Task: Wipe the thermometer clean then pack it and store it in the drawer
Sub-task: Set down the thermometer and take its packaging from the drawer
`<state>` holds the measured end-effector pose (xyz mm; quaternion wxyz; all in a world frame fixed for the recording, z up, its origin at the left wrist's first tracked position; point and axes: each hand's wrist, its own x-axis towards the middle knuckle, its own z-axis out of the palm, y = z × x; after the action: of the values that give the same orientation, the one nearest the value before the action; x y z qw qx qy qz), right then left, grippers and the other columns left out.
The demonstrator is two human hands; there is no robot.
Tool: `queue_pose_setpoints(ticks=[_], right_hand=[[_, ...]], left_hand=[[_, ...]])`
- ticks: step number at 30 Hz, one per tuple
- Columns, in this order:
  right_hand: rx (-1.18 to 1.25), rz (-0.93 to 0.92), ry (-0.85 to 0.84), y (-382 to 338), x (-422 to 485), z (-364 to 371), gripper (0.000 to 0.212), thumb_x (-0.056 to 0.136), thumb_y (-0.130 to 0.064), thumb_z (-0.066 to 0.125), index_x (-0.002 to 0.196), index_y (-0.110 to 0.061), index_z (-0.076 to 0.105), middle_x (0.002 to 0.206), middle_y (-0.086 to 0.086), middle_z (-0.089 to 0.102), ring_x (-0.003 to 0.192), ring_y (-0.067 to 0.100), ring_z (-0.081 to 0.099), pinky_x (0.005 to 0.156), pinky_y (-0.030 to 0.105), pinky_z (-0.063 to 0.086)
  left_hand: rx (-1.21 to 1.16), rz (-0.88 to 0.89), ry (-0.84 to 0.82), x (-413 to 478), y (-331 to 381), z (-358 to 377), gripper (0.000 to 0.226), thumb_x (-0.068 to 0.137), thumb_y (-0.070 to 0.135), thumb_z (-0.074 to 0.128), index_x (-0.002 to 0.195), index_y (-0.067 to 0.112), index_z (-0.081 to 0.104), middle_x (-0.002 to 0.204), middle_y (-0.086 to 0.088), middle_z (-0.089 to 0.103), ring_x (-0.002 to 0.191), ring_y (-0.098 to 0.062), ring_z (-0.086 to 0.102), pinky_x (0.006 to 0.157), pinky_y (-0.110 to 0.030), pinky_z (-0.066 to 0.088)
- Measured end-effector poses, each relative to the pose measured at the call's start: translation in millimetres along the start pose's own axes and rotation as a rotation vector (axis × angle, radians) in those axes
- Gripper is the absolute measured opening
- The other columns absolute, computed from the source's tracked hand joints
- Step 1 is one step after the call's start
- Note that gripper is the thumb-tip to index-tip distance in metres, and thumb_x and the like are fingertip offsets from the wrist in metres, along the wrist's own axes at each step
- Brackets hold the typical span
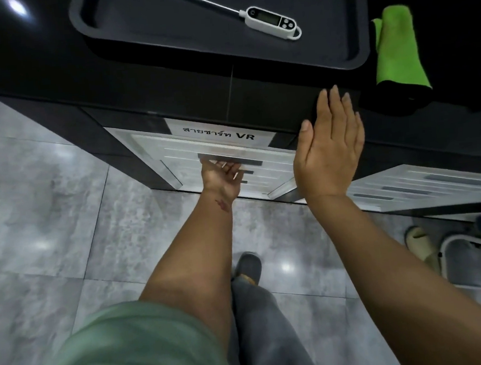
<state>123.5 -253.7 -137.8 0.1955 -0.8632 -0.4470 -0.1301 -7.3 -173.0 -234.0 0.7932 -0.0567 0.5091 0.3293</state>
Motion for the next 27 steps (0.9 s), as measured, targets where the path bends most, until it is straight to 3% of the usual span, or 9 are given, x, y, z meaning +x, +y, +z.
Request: queue_pose_setpoints(ticks=[5, 8, 12, 17, 23, 25, 27], right_hand=[[0.002, -0.006, -0.095, 0, 0, -11, 0.055, 0.102, -0.036, 0.023, 0.151, -0.014, 0.030, 0.159, 0.002, 0.028, 0.148, 0.020, 0.019, 0.121, 0.035, 0.007], [0.000, -0.018, -0.151, 0, 1, -17, 0.056, 0.102, -0.037, 0.020, 0.152, -0.014, 0.026, 0.161, 0.003, 0.023, 0.149, 0.021, 0.015, 0.122, 0.036, 0.006], [-0.008, -0.030, -0.220, 1, 0, -22, 0.056, 0.103, -0.038, 0.019, 0.154, -0.013, 0.021, 0.162, 0.003, 0.018, 0.150, 0.021, 0.011, 0.122, 0.038, 0.005], [-0.030, -0.046, -0.267, 0, 4, -26, 0.058, 0.103, -0.038, 0.018, 0.154, -0.011, 0.019, 0.162, 0.006, 0.016, 0.151, 0.023, 0.009, 0.122, 0.040, 0.006], [-0.015, -0.042, -0.312, 0, 5, -31, 0.058, 0.103, -0.038, 0.018, 0.154, -0.010, 0.018, 0.163, 0.007, 0.014, 0.151, 0.023, 0.007, 0.123, 0.041, 0.005], [0.010, -0.070, -0.292, -4, -1, -37, 0.056, 0.103, -0.035, 0.022, 0.153, -0.009, 0.022, 0.162, 0.008, 0.016, 0.150, 0.023, 0.010, 0.122, 0.041, 0.007], [0.020, -0.145, -0.251, -9, -17, -47, 0.053, 0.103, -0.032, 0.028, 0.151, -0.010, 0.029, 0.161, 0.008, 0.022, 0.149, 0.022, 0.018, 0.122, 0.040, 0.008]], left_hand=[[0.012, -0.026, 0.078, -21, -10, -22, 0.062, 0.099, 0.059, 0.026, 0.115, 0.004, 0.050, 0.104, -0.012, 0.057, 0.117, -0.028, 0.052, 0.116, -0.041, 0.028], [0.039, -0.055, 0.058, -39, -17, -43, 0.066, 0.099, 0.058, 0.027, 0.127, 0.002, 0.049, 0.116, -0.014, 0.055, 0.123, -0.029, 0.052, 0.117, -0.040, 0.026], [0.059, -0.053, 0.118, -59, -27, -65, 0.061, 0.097, 0.058, 0.028, 0.103, 0.006, 0.057, 0.109, -0.016, 0.060, 0.096, -0.028, 0.058, 0.115, -0.042, 0.030], [0.074, -0.060, 0.197, -77, -34, -86, 0.081, 0.096, 0.065, 0.012, 0.130, 0.004, 0.051, 0.130, -0.020, 0.056, 0.125, -0.034, 0.051, 0.113, -0.045, 0.027], [0.090, -0.080, 0.219, -93, -28, -88, 0.084, 0.095, 0.067, 0.011, 0.134, 0.003, 0.048, 0.129, -0.016, 0.055, 0.125, -0.031, 0.050, 0.116, -0.042, 0.026], [0.149, -0.077, 0.299, -99, -20, -81, 0.078, 0.096, 0.065, 0.013, 0.135, 0.008, 0.047, 0.121, -0.011, 0.057, 0.118, -0.028, 0.054, 0.110, -0.038, 0.032], [0.258, 0.017, 0.496, -106, -11, -76, 0.072, 0.099, 0.059, 0.019, 0.145, 0.006, 0.037, 0.142, -0.015, 0.047, 0.132, -0.032, 0.045, 0.113, -0.042, 0.029]])
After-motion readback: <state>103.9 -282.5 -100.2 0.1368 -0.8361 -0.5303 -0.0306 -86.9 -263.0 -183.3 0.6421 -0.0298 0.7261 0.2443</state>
